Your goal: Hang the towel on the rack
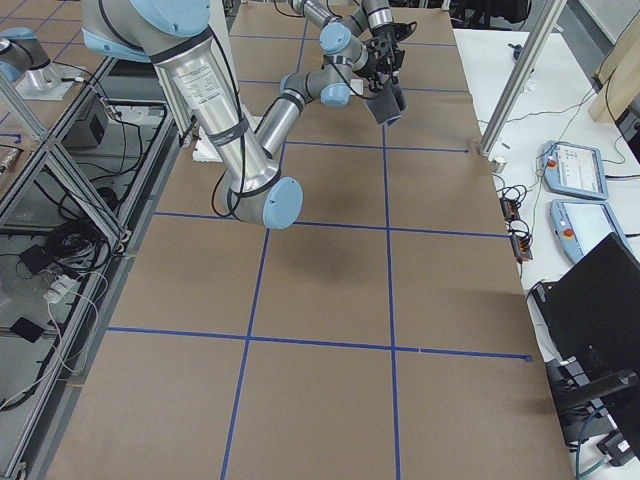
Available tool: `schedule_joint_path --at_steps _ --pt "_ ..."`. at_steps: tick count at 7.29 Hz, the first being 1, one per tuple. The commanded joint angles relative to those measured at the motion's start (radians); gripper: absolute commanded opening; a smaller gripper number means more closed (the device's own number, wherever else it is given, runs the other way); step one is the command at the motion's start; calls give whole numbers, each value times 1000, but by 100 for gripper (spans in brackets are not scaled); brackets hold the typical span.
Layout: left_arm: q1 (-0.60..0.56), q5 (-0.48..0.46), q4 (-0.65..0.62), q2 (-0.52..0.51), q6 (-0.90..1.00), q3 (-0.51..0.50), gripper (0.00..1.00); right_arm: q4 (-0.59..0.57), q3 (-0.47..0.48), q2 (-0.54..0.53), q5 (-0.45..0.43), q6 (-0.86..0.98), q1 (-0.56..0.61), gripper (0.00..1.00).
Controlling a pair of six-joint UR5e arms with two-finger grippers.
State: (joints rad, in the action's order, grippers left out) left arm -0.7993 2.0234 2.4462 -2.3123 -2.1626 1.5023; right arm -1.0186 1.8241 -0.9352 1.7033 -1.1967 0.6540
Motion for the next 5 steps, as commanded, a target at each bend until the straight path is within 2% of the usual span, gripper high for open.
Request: schedule_joint_path --at_steps 1,2,4,5 --pt "-4 0 2 1 1 16 0 -53 3 -57 172 -11 83 100" --pt "-6 6 2 20 4 42 0 -212 -2 -60 262 26 143 100" --pt "-8 34 -10 121 23 175 0 -422 -8 -88 297 312 235 100" --pt "-21 102 -9 145 65 196 0 -496 -9 -114 341 416 287 100"
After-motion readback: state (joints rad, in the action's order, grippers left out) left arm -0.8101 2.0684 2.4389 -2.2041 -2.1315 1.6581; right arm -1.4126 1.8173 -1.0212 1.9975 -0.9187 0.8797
